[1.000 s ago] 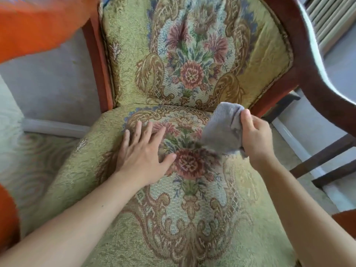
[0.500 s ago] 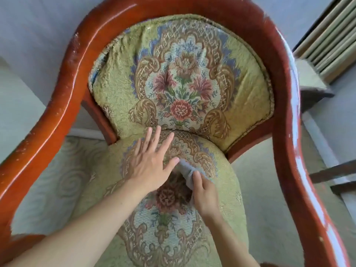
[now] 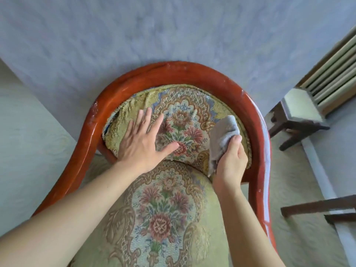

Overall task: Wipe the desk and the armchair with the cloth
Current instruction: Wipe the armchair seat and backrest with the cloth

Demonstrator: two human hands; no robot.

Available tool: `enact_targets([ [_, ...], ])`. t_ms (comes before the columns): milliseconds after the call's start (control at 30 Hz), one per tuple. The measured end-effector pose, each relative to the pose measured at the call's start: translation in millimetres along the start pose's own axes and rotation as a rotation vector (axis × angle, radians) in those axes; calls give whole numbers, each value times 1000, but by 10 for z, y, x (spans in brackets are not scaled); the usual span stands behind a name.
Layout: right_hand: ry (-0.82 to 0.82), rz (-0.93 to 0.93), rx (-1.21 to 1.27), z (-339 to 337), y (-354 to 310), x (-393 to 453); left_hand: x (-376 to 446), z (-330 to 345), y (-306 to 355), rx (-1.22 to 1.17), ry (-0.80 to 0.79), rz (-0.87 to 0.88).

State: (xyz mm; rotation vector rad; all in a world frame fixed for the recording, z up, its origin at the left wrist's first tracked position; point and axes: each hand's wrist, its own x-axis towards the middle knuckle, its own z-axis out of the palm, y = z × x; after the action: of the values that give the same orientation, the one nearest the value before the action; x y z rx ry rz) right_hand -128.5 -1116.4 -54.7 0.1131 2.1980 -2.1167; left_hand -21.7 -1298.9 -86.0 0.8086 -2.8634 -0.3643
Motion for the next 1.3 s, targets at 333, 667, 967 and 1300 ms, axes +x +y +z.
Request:
enact_targets([
  [333, 349, -404, -66, 290, -315, 426, 725, 48, 3, 21, -63, 47],
  [667, 225, -481, -491, 1272, 380, 740, 948, 319, -305, 44, 66, 189],
  [967, -23, -729, -732, 1528, 416, 746, 971, 398, -269, 56, 76, 194],
  [1300, -469, -1126, -977, 1095, 216, 1017, 967, 437, -303, 121, 92, 211],
])
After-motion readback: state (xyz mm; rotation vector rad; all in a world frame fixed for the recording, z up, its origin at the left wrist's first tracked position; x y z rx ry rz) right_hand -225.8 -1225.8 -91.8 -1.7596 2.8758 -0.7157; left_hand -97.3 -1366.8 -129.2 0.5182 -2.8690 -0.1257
